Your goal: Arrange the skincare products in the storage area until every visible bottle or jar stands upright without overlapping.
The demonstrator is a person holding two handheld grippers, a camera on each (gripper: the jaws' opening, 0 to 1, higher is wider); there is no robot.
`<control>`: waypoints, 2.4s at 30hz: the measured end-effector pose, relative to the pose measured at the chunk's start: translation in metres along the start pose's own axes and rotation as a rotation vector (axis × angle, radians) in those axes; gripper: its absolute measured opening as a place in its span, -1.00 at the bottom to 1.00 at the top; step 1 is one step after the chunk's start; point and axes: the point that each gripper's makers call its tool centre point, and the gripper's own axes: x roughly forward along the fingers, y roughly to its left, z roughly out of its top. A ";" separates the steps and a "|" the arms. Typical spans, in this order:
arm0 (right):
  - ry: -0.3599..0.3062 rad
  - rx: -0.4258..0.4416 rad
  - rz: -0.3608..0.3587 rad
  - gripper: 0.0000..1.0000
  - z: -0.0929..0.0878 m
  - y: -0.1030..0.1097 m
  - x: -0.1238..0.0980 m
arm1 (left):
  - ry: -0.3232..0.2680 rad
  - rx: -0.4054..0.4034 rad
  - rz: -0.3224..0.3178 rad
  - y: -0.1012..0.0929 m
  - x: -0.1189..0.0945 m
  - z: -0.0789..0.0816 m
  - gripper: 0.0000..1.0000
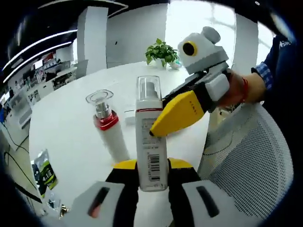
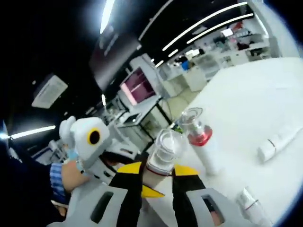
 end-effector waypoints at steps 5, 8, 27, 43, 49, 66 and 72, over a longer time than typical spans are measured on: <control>-0.001 -0.023 0.094 -0.70 0.004 0.008 -0.007 | -0.098 -0.143 -0.192 -0.020 -0.006 0.012 -0.57; -0.033 -0.073 0.199 -0.74 0.012 0.022 -0.014 | -0.167 -0.270 -0.354 -0.041 -0.014 0.028 -0.43; -0.077 -0.056 -0.033 -0.64 0.010 -0.005 -0.003 | 0.007 -0.135 0.021 0.005 0.000 0.000 -0.65; 0.069 -0.481 -0.027 -0.72 -0.001 -0.006 -0.001 | -0.002 -0.081 -0.062 -0.007 0.008 -0.005 -0.54; 0.216 -0.713 -0.051 -0.72 -0.032 -0.021 0.020 | 0.047 -0.057 -0.031 -0.003 0.011 -0.015 -0.56; 0.163 -0.756 -0.170 -0.69 -0.028 -0.047 0.038 | 0.082 -0.021 0.034 0.011 0.006 -0.024 -0.52; 0.205 -0.725 -0.218 -0.55 -0.036 -0.060 0.038 | 0.061 -0.028 0.048 0.015 0.003 -0.020 -0.53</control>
